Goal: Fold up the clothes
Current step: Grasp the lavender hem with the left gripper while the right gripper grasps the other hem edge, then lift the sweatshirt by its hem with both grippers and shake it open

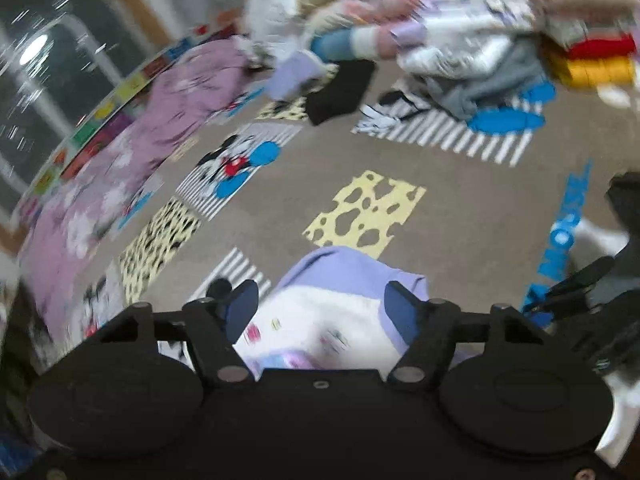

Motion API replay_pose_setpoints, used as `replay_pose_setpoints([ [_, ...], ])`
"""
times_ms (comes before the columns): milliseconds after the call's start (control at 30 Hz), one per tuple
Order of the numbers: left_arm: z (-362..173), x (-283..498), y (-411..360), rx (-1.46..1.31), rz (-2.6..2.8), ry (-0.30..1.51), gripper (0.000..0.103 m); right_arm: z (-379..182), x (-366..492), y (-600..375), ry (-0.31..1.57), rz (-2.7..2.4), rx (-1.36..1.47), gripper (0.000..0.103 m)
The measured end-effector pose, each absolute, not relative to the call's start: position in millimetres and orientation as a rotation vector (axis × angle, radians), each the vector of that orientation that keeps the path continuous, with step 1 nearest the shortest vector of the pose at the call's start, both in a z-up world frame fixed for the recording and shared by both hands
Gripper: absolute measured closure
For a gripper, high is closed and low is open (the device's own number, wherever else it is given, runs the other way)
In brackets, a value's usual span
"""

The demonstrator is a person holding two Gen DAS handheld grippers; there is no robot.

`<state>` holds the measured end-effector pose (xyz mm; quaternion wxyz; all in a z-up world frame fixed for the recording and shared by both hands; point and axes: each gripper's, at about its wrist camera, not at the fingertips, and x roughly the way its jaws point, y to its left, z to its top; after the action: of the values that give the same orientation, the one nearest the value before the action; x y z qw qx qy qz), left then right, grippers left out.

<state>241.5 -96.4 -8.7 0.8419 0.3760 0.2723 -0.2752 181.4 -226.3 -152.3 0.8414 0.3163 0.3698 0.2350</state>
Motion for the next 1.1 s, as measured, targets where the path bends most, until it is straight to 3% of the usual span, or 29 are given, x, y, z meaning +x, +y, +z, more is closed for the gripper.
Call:
replay_pose_setpoints([
  [567,-95.0,318.7,-169.6,1.477,-1.05,0.704,0.046,-152.0,179.6,-206.8,0.724,0.508,0.597,0.035],
  [667,-105.3,324.3,-176.5,1.543,-1.131,0.717,0.048,-155.6,180.9,-210.3,0.718,0.499,0.625,0.048],
  [833,-125.7,328.0,-190.7,1.687,-1.228,0.718,0.048,-167.3,184.0,-224.2,0.728,0.454,0.711,0.083],
  [967,-138.9,334.0,-204.6,1.774,-1.283,0.775,0.047,-169.2,184.7,-224.1,0.732,0.452,0.715,0.083],
  [1100,-144.2,345.6,-215.5,1.764,-1.281,0.884,0.047,-166.0,183.2,-220.9,0.731,0.469,0.71,0.067],
])
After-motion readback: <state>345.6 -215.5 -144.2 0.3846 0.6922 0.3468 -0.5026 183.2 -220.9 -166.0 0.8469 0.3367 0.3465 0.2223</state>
